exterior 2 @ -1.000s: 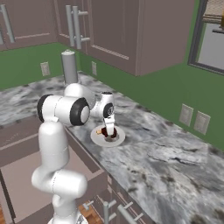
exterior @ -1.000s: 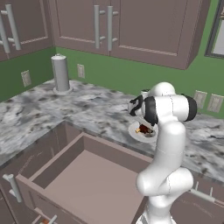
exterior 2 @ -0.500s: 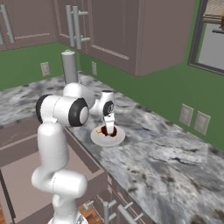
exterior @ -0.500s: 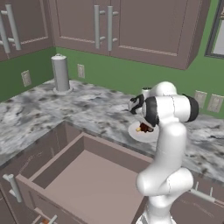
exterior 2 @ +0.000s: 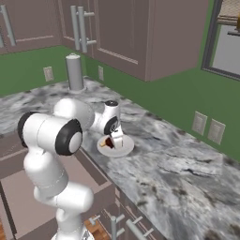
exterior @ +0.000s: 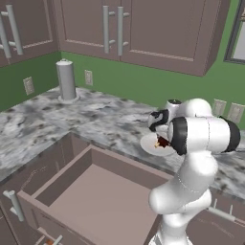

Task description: Pick up the knife from the drawer and place it on the cutting board. Then place the meat from the plate to the cutting board.

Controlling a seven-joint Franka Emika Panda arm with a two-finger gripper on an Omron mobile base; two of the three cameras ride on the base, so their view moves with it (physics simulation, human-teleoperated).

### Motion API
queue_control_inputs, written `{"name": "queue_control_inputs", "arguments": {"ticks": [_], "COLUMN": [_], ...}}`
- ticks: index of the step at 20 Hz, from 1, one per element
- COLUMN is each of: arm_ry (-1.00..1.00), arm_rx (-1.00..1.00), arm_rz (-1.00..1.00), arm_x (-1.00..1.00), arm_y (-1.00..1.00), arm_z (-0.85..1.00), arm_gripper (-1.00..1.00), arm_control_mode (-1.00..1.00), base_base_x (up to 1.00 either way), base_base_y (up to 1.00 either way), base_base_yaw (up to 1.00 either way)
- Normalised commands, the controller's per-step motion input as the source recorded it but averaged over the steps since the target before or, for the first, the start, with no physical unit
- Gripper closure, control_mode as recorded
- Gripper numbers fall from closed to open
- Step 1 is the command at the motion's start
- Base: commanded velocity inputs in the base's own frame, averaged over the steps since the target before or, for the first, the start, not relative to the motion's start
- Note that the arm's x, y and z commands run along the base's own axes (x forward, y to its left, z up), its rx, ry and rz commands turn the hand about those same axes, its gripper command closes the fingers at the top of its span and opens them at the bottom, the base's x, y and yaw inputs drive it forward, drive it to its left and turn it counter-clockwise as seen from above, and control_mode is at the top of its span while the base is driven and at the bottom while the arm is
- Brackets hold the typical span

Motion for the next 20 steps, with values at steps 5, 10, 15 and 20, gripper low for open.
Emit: {"name": "queue_control_inputs", "arguments": {"ticks": [5,10,15,20], "arm_ry": [-0.03,-0.09,-0.07,-0.16], "arm_rx": [0.00,0.00,0.00,-0.01], "arm_rz": [0.17,0.12,0.12,0.08], "arm_x": [-0.54,-0.46,-0.56,-0.54], "arm_y": [0.03,0.05,0.08,0.04], "arm_z": [0.64,0.89,0.66,0.51], "arm_gripper": [1.00,1.00,1.00,1.00], "arm_control_mode": [-1.00,-1.00,-1.00,-1.00], "base_base_x": [0.00,0.00,0.00,0.00], "base_base_y": [0.00,0.00,0.00,0.00], "base_base_yaw": [0.00,0.00,0.00,0.00]}}
